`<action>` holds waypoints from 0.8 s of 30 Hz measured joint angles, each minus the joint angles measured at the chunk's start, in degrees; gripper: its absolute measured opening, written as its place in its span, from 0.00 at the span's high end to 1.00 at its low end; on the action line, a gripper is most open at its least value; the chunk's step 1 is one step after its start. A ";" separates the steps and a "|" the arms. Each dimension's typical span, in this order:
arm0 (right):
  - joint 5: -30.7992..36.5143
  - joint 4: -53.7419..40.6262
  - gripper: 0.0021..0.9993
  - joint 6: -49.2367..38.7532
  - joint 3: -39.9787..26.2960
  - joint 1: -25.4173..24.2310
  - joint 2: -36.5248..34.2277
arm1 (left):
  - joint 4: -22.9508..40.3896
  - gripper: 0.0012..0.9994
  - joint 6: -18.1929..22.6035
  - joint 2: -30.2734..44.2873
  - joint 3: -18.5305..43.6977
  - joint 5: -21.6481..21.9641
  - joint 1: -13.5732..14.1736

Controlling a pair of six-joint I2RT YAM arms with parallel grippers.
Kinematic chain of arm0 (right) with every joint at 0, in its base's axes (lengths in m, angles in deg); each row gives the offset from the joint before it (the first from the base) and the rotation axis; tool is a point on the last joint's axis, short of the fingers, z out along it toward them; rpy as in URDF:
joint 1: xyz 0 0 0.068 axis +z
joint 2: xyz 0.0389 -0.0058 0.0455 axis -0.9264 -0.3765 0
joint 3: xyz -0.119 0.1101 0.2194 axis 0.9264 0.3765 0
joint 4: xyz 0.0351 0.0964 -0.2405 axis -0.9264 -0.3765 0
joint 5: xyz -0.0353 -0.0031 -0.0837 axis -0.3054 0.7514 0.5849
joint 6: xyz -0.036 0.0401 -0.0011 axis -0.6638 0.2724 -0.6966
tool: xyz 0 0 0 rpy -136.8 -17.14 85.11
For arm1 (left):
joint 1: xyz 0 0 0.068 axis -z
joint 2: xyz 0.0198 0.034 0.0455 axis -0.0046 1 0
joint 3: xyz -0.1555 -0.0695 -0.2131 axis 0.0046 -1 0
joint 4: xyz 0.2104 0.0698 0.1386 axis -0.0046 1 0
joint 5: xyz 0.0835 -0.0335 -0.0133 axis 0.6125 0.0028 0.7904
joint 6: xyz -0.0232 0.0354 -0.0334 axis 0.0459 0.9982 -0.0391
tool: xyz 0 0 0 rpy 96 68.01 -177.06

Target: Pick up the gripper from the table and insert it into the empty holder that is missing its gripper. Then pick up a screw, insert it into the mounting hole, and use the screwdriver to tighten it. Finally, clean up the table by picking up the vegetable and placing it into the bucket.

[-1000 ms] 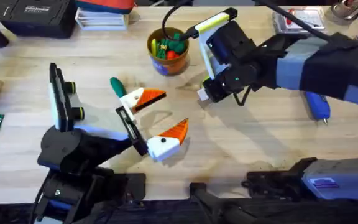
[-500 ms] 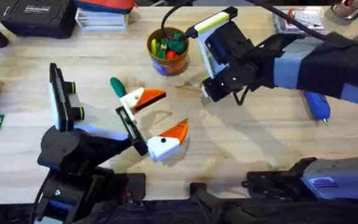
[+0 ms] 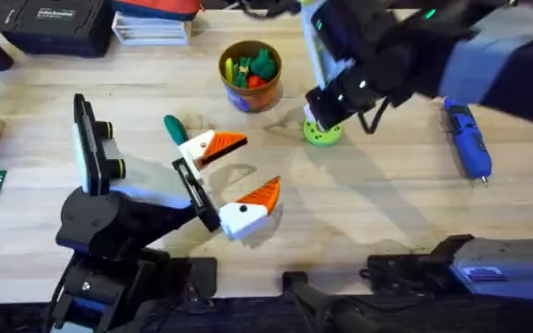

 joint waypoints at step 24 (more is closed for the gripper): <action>-12.48 -9.69 1.00 -0.69 -19.97 17.11 1.17 | 0.00 0.01 0.07 0.00 0.00 -0.18 0.00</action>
